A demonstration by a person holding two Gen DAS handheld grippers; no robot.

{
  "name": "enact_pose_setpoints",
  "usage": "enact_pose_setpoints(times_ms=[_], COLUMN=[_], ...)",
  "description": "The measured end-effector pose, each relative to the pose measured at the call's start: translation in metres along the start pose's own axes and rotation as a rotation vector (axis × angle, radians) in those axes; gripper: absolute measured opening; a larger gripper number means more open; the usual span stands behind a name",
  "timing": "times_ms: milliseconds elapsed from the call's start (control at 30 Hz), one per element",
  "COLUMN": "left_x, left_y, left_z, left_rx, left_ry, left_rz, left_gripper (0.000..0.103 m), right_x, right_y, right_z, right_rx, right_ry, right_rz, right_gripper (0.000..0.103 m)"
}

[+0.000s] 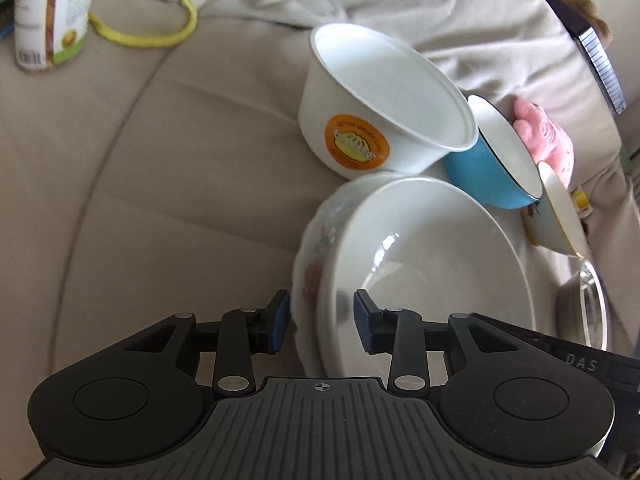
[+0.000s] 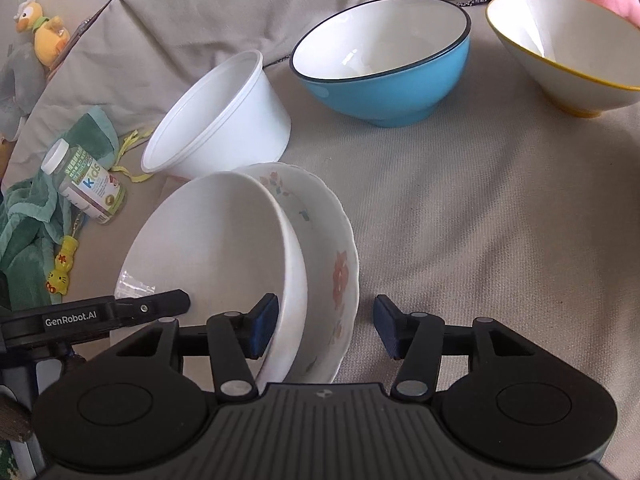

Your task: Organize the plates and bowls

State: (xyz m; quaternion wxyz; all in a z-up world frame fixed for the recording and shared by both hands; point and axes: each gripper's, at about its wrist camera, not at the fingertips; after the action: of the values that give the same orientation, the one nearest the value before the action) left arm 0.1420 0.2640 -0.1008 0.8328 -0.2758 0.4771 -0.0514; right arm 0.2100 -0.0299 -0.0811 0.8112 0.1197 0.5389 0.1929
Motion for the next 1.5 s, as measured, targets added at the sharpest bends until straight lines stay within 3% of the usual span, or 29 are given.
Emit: enact_pose_setpoints(times_ms=[100, 167, 400, 667, 933, 1100, 1233, 1367, 1433, 1500], left_x=[0.002, 0.003, 0.004, 0.008, 0.019, 0.016, -0.016, -0.054, -0.058, -0.047], left_y=[-0.001, -0.003, -0.015, -0.023, -0.039, -0.042, -0.051, -0.088, -0.112, -0.143], left_z=[-0.001, -0.001, -0.001, 0.000, -0.001, -0.005, -0.006, -0.008, -0.006, -0.006], left_rx=[0.003, 0.009, 0.061, 0.105, 0.140, 0.170, 0.213, 0.299, 0.297, 0.296], left_ry=[0.017, 0.016, 0.014, -0.006, 0.026, 0.001, -0.123, -0.327, -0.351, -0.302], left_rz=[0.004, 0.012, 0.060, 0.070, -0.037, -0.016, 0.044, 0.191, 0.114, -0.037], left_gripper=[0.037, 0.037, 0.040, 0.043, 0.043, 0.040, 0.037, 0.037, 0.037, 0.037], right_x=[0.002, 0.003, 0.002, -0.008, -0.026, -0.044, -0.083, -0.141, -0.162, -0.173], right_y=[-0.001, 0.004, 0.006, 0.001, -0.031, -0.027, -0.044, -0.099, -0.129, -0.163], right_z=[0.003, 0.003, 0.003, 0.005, 0.011, 0.008, 0.003, 0.002, 0.002, 0.002], right_rx=[0.008, -0.019, -0.049, -0.054, -0.010, -0.095, -0.134, -0.102, -0.084, -0.067], right_ry=[0.011, 0.017, 0.014, -0.008, -0.063, -0.150, -0.235, -0.377, -0.455, -0.505], right_rz=[0.020, 0.023, -0.003, -0.040, -0.065, -0.078, -0.081, -0.172, -0.283, -0.420], right_gripper=[0.053, 0.046, 0.036, 0.036, 0.036, 0.037, 0.042, 0.045, 0.052, 0.052])
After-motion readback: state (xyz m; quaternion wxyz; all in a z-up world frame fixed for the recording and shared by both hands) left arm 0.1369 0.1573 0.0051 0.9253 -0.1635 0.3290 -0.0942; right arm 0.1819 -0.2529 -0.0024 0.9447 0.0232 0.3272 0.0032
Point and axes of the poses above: each gripper's, at about its wrist camera, not at the fingertips, and x roughly the way its jaws point, y to its left, z to its top, and after that the axes turned 4 degrees about -z, right-handed
